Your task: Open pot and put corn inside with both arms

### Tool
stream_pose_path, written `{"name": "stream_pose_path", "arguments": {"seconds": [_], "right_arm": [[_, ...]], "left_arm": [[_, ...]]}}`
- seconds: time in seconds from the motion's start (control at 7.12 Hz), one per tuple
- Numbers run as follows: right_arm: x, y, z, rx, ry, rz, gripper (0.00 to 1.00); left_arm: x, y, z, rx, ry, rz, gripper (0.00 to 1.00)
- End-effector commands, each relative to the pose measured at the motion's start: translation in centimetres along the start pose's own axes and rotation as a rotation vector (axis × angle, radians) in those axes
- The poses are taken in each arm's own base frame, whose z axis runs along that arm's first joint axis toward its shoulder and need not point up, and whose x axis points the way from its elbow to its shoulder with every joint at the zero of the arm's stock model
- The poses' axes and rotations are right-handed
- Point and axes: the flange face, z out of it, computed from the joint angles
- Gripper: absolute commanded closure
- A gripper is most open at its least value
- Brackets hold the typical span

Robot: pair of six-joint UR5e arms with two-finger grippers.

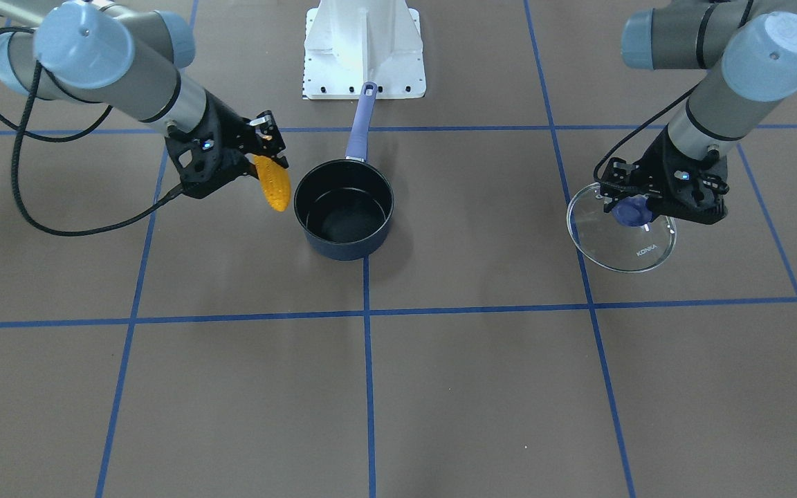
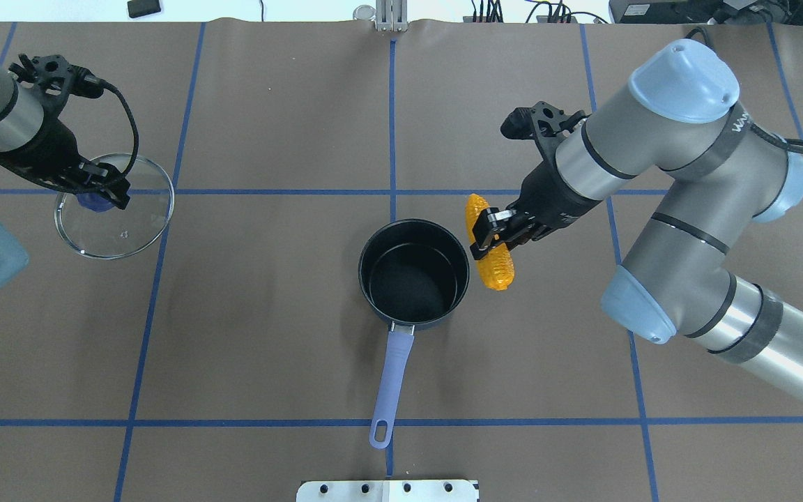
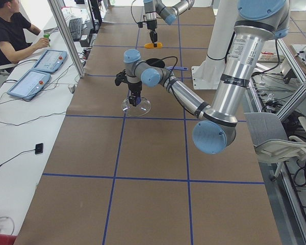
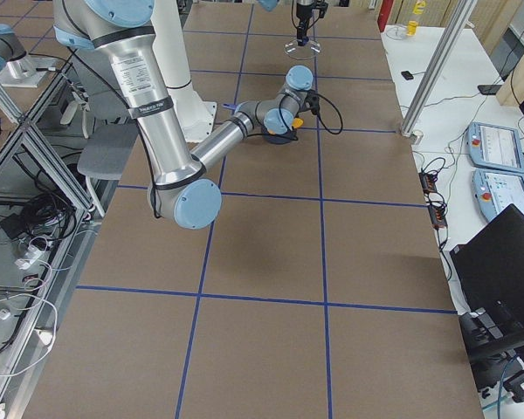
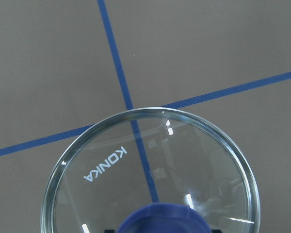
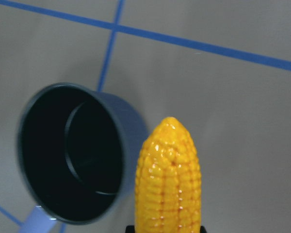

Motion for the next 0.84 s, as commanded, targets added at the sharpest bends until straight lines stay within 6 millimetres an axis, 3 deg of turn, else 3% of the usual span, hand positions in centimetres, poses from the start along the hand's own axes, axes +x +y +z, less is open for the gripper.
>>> {"name": "stream_pose_path", "arguments": {"seconds": [0.0,0.28,0.42,0.7], "right_arm": [[-4.8,1.6,2.7,-0.038,-0.03,0.003,0.78],[-7.0,2.0,6.2,0.01,0.017,-0.045,0.77],[-7.8,1.1,6.4,0.032,0.023,-0.051,0.77],[-7.3,0.1,6.7,0.081,0.062,-0.081,0.77]], "left_arm": [[-2.7,1.1,3.0,-0.011,0.046,0.013,0.48],[-2.9,1.2,3.1,-0.012,0.042,0.009,0.48],[-3.5,1.7,3.6,-0.022,0.039,0.005,0.48],[-3.6,1.7,3.7,-0.023,0.039,0.005,0.48]]}}
